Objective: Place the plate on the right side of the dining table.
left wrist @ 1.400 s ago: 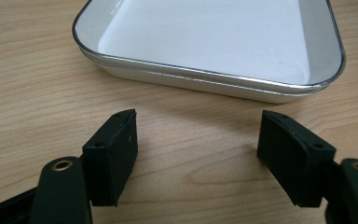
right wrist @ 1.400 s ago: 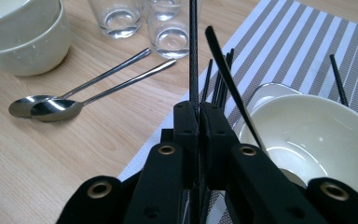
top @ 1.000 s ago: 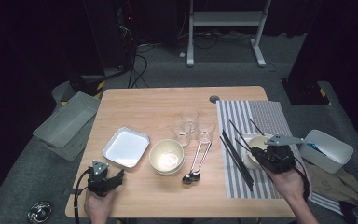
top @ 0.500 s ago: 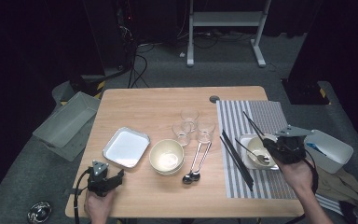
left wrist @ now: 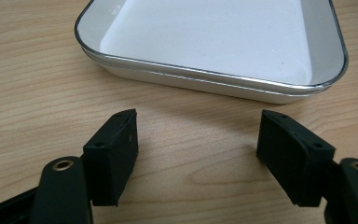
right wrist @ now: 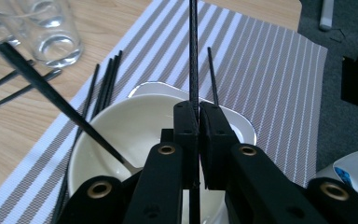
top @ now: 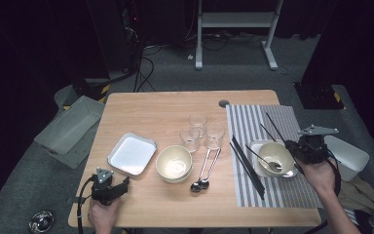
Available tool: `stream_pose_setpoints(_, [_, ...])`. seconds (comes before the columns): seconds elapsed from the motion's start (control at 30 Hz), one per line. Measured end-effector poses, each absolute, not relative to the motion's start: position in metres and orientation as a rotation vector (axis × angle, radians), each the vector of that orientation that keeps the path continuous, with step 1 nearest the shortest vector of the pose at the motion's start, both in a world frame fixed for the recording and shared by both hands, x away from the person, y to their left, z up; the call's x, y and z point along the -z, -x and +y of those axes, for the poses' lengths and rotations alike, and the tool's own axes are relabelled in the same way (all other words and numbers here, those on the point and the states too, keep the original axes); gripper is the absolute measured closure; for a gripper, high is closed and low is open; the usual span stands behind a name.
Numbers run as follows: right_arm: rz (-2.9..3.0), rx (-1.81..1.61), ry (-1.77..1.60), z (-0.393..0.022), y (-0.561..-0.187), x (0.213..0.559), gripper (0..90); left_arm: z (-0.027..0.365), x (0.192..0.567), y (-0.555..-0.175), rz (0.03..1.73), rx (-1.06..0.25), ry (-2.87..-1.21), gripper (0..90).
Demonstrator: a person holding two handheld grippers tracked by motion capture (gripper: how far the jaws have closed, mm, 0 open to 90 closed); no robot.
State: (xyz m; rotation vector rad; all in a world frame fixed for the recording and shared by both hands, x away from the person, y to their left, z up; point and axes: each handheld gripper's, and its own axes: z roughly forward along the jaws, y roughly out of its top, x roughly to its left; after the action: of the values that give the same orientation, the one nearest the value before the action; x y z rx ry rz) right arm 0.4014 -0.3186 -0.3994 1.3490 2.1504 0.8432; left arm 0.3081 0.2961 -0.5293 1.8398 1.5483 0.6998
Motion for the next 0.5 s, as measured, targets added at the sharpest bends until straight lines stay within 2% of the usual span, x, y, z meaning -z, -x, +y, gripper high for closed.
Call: stream_pose_setpoints(0.5, [2.155, -0.772, -1.395, -0.342, -0.419, 0.415, 86.3, 0.296, 0.529, -0.308, 1.548, -0.699, -1.84, 29.4])
